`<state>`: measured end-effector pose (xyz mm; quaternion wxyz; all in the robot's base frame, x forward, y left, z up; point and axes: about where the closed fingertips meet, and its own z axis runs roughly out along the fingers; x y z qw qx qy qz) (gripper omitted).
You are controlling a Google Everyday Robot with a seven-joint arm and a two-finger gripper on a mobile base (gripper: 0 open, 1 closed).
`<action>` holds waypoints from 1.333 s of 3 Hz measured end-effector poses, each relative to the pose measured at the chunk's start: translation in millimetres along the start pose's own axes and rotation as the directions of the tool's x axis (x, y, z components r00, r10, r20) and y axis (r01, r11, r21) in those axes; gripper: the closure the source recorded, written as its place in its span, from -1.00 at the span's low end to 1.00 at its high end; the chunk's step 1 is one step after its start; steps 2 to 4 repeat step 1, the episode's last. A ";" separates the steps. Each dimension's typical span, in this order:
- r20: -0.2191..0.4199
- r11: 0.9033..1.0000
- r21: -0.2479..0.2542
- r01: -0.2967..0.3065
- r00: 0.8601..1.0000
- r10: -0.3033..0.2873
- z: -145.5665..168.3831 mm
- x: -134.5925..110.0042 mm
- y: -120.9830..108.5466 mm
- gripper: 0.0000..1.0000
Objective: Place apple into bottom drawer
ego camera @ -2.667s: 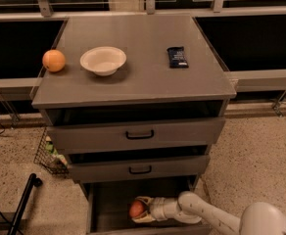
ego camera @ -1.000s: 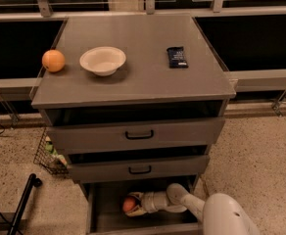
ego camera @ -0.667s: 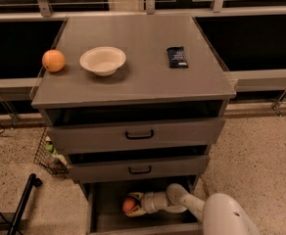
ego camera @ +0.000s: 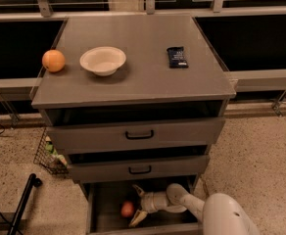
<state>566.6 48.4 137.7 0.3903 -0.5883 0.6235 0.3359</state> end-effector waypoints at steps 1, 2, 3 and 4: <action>0.000 1.000 0.000 0.000 1.000 0.000 0.0 0.0 0.0 -1.00; 0.000 1.000 0.000 0.000 1.000 0.000 0.0 0.0 0.0 -1.00; 0.000 1.000 0.000 0.000 1.000 0.000 0.0 0.0 0.0 -1.00; 0.000 1.000 0.000 0.000 1.000 0.000 0.0 0.0 0.0 -1.00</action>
Offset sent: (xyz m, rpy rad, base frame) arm 0.0000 0.0000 0.0000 0.0000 0.0000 0.0000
